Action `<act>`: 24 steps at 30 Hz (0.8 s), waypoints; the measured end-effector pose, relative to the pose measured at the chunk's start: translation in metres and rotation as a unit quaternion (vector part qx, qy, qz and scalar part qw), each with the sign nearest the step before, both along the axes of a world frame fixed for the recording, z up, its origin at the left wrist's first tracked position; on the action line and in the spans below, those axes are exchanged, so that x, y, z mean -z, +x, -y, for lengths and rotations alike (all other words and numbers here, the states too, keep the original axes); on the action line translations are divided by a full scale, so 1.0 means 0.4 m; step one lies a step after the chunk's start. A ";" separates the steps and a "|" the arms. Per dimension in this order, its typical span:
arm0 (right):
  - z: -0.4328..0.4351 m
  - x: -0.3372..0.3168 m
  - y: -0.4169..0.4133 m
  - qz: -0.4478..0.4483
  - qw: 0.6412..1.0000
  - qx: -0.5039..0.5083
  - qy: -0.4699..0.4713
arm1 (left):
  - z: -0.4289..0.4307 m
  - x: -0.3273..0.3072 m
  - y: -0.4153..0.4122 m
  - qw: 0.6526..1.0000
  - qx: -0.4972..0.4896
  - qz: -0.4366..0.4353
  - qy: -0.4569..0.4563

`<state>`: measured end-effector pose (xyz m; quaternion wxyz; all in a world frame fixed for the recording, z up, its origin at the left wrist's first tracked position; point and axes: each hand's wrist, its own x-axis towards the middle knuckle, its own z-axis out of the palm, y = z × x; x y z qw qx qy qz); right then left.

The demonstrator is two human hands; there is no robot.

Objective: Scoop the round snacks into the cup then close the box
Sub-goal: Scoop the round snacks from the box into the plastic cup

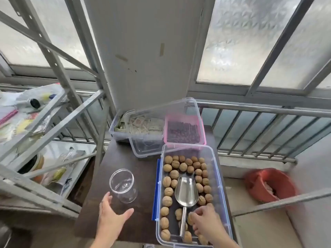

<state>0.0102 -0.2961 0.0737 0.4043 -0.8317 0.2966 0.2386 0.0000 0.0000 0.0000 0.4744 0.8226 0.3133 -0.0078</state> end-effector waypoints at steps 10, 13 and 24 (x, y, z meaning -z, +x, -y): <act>-0.109 0.052 0.062 -0.059 0.989 -0.029 -0.130 | 0.000 0.023 0.118 0.999 0.028 0.018 -0.040; -0.121 0.050 0.059 -0.082 0.988 -0.008 -0.132 | -0.009 0.025 0.135 0.998 0.033 0.027 -0.047; -0.005 -0.016 -0.011 -0.019 0.997 0.019 -0.069 | -0.024 -0.051 0.157 0.989 0.114 0.070 -0.058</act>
